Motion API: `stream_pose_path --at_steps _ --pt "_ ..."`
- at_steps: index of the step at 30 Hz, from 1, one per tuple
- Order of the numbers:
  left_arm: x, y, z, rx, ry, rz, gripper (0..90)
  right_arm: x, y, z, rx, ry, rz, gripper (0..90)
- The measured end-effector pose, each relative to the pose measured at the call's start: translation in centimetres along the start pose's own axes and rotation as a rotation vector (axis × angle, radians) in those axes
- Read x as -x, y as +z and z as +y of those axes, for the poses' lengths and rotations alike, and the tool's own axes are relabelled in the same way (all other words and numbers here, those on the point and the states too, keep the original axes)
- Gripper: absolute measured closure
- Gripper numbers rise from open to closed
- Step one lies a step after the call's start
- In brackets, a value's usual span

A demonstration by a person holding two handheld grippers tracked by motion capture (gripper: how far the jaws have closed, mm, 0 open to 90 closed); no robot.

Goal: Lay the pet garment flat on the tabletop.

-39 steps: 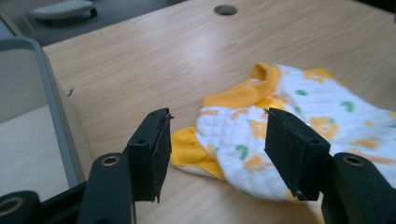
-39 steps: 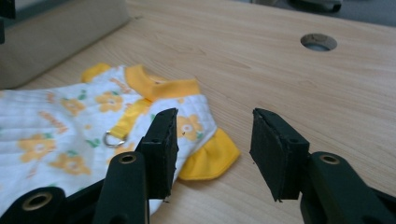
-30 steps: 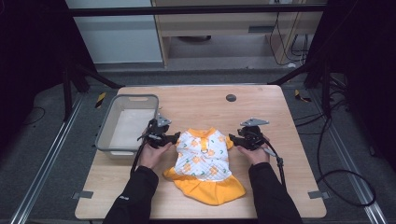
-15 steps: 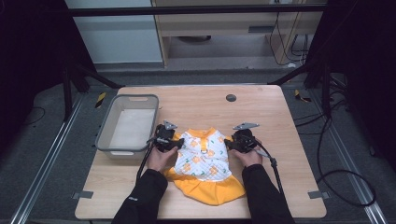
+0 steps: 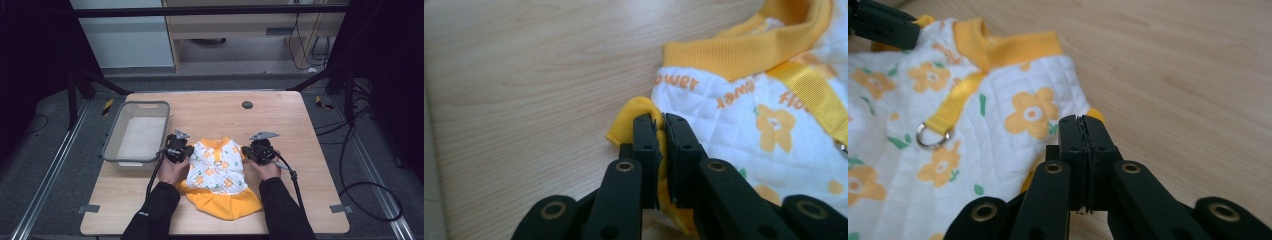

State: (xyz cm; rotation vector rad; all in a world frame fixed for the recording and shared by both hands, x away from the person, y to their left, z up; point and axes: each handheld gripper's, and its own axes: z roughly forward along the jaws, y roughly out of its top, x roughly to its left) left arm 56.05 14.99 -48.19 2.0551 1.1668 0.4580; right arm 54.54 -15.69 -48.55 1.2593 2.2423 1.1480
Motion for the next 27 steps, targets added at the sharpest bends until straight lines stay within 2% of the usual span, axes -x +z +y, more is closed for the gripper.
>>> stream_pose_path --at_steps 2,4,5,7,10,11,13,14,16,17,18,22,27 --pt "-0.1 -1.0 0.8 0.044 0.001 -0.014 84.7 0.0 -0.8 0.5 0.046 -0.001 0.009 88.7" --pt "0.2 -1.8 1.9 0.086 0.028 -0.007 84.6 0.0 -1.6 1.3 0.099 -0.004 0.010 89.0" --pt "0.4 -2.4 2.8 0.123 0.043 -0.005 84.6 0.0 -1.9 1.7 0.119 -0.007 0.006 89.0" --pt "0.8 -3.2 4.5 0.187 0.083 0.013 84.5 -0.1 -2.6 2.9 0.173 -0.022 -0.018 89.0" --pt "1.0 -3.3 6.3 0.235 0.116 0.019 83.6 -0.1 -3.0 4.3 0.213 -0.042 -0.083 89.2" --pt "1.1 -3.0 7.0 0.238 0.131 0.036 82.2 0.0 -3.0 4.6 0.224 -0.045 -0.107 89.2" --pt "1.2 -2.5 7.6 0.264 0.167 0.079 68.0 0.2 -2.9 5.0 0.233 -0.049 -0.179 88.5" --pt "1.2 -2.3 7.9 0.253 0.173 0.088 58.0 0.2 -2.8 5.0 0.236 -0.056 -0.227 86.6" --pt "1.4 -2.3 8.0 0.226 0.183 0.086 49.5 0.3 -2.4 4.8 0.220 -0.072 -0.297 75.3" --pt "1.5 -2.6 8.0 0.210 0.204 0.092 49.0 0.4 -2.4 4.7 0.215 -0.077 -0.297 74.5" --pt "1.5 -2.8 7.8 0.200 0.208 0.089 48.0 0.4 -2.5 4.5 0.208 -0.072 -0.277 71.9" --pt "1.4 -4.3 7.2 0.186 0.186 0.053 44.5 0.4 -3.5 3.8 0.186 -0.061 -0.226 65.9" --pt "1.4 -7.1 5.5 0.178 0.169 -0.021 43.1 0.2 -5.6 2.8 0.162 -0.057 -0.167 60.5"
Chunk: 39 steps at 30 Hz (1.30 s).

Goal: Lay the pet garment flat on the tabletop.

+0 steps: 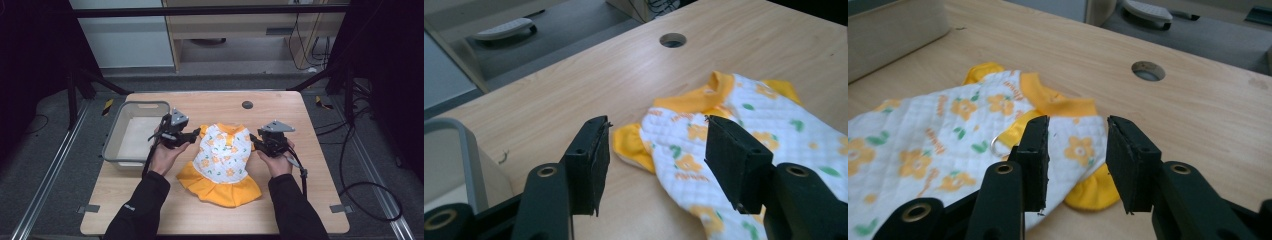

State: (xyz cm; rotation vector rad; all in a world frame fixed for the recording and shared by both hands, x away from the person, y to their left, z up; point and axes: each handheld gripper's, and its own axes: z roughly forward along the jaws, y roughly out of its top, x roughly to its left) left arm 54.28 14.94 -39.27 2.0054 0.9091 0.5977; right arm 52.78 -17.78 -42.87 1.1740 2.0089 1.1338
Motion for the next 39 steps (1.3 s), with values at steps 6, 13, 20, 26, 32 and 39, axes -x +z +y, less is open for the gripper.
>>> stream_pose_path --at_steps 6,13,20,26,32,39 --pt "1.2 -3.0 -3.7 -0.019 0.008 -0.064 44.2 -1.0 -3.2 -2.1 -0.024 0.010 0.089 56.5" --pt "2.3 -3.3 -8.8 -0.110 0.029 -0.071 45.4 -2.3 -5.8 -5.1 -0.060 0.003 0.180 56.3" --pt "2.2 -2.0 -11.5 -0.193 0.005 -0.082 50.5 -3.4 -6.6 -8.0 -0.116 0.010 0.248 55.9" --pt "1.8 -1.6 -12.0 -0.254 -0.044 -0.120 67.2 -4.2 -5.8 -9.9 -0.195 -0.009 0.271 59.7" --pt "2.1 -1.9 -12.1 -0.303 -0.054 -0.165 86.9 -4.3 -5.7 -9.9 -0.232 0.007 0.318 82.9" --pt "3.4 -3.6 -13.3 -0.311 -0.073 -0.210 87.5 -3.3 -6.5 -9.5 -0.206 0.045 0.310 85.9"
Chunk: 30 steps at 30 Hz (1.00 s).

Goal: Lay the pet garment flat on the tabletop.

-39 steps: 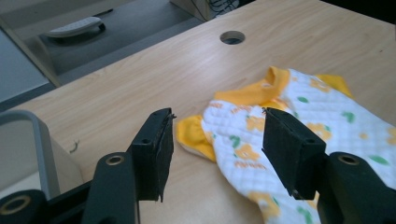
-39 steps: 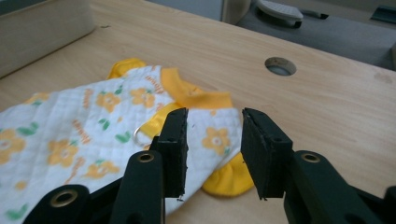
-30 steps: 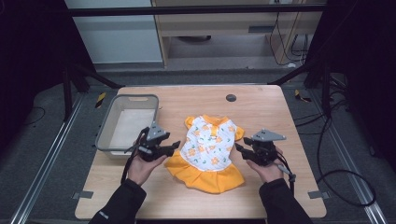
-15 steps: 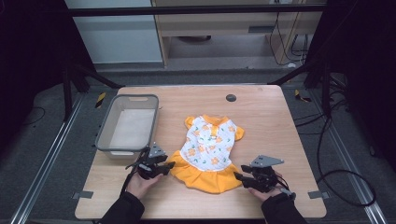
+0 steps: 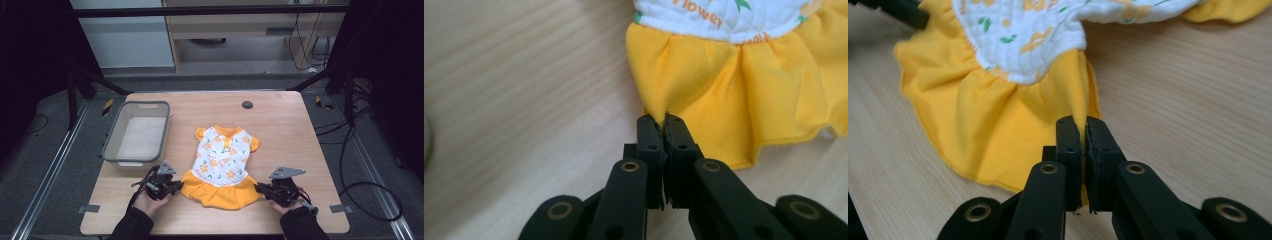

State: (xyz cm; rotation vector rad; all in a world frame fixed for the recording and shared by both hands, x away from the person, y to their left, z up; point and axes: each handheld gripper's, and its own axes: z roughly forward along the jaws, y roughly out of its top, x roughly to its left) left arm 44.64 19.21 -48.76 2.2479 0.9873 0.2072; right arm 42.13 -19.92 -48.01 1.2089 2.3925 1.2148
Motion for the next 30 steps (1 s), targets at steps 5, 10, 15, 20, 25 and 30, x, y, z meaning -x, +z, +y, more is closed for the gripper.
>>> stream_pose_path --at_steps 5,10,15,20,25,30 --pt "1.7 -0.4 -1.1 0.014 0.007 -0.016 86.7 0.5 -0.2 -0.2 -0.009 0.009 -0.080 84.6" --pt "2.4 -0.3 -1.5 0.050 0.034 0.004 70.6 0.6 0.3 -0.5 -0.044 0.005 -0.124 79.0" --pt "2.3 -1.7 -1.3 0.141 0.033 0.016 50.1 0.5 -0.5 -0.1 0.038 -0.010 -0.110 69.6" --pt "0.9 -3.1 0.4 0.221 0.013 0.056 43.9 0.9 -1.5 1.3 0.131 -0.009 -0.100 62.6" --pt "-0.8 -2.7 4.0 0.267 0.002 0.078 45.1 2.4 -1.4 3.8 0.188 0.019 -0.107 59.3" --pt "-2.1 -0.4 8.1 0.277 0.009 0.120 47.2 4.1 0.5 6.8 0.212 0.024 -0.120 57.1"
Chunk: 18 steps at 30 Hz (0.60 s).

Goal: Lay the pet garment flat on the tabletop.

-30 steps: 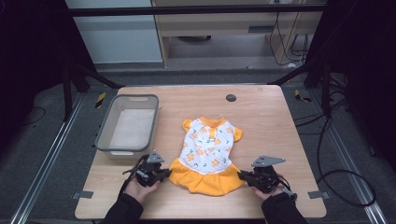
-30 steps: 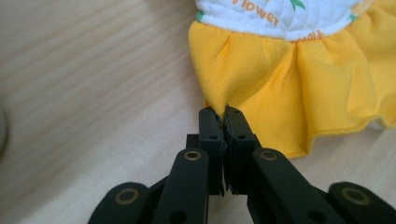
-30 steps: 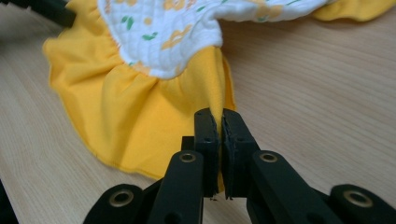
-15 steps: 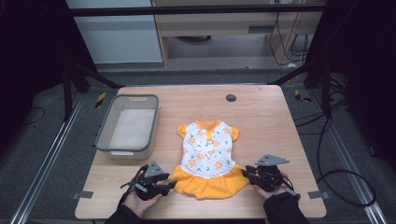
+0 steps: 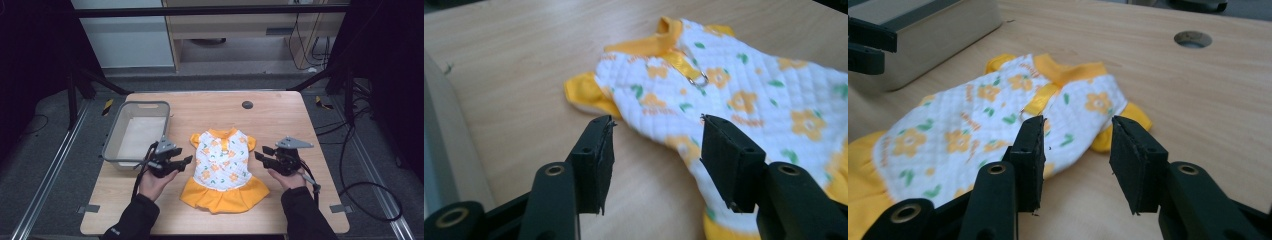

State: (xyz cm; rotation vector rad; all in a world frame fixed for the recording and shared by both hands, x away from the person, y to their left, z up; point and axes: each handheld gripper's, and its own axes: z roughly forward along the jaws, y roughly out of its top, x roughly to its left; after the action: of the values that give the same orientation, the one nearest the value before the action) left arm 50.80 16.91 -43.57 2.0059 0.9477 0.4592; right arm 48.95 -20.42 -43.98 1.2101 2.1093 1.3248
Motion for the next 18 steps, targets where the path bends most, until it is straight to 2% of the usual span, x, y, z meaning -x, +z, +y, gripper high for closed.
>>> stream_pose_path --at_steps 3,5,7,9,11,12,14,17,18 --pt "-0.8 2.4 1.6 -0.018 0.003 0.031 48.2 0.9 2.4 0.9 0.008 -0.016 -0.021 54.1" --pt "-1.5 4.4 2.3 -0.037 -0.005 0.058 48.3 1.5 4.0 1.2 -0.014 -0.019 -0.044 54.7" --pt "-2.2 5.8 2.5 -0.060 -0.015 0.076 48.5 2.1 5.8 1.5 -0.045 -0.022 -0.062 54.6" --pt "-2.7 7.2 2.3 -0.090 -0.017 0.108 48.5 2.6 7.0 1.6 -0.068 -0.004 -0.060 54.8" --pt "-3.1 8.5 1.9 -0.121 -0.046 0.094 48.4 3.0 8.2 1.5 -0.082 0.010 -0.061 56.3" --pt "-3.2 8.9 1.7 -0.141 -0.034 0.109 48.9 3.2 8.7 1.3 -0.092 0.021 -0.059 56.4" --pt "-3.3 9.6 1.2 -0.177 -0.031 0.104 49.8 3.4 9.7 0.9 -0.113 0.018 -0.067 56.9" --pt "-3.6 9.9 0.7 -0.168 -0.061 0.085 51.5 3.5 10.7 0.1 -0.150 0.025 -0.065 58.4" --pt "-3.7 9.9 0.5 -0.166 -0.071 0.077 54.5 3.4 10.9 -0.1 -0.155 0.016 -0.073 59.1"
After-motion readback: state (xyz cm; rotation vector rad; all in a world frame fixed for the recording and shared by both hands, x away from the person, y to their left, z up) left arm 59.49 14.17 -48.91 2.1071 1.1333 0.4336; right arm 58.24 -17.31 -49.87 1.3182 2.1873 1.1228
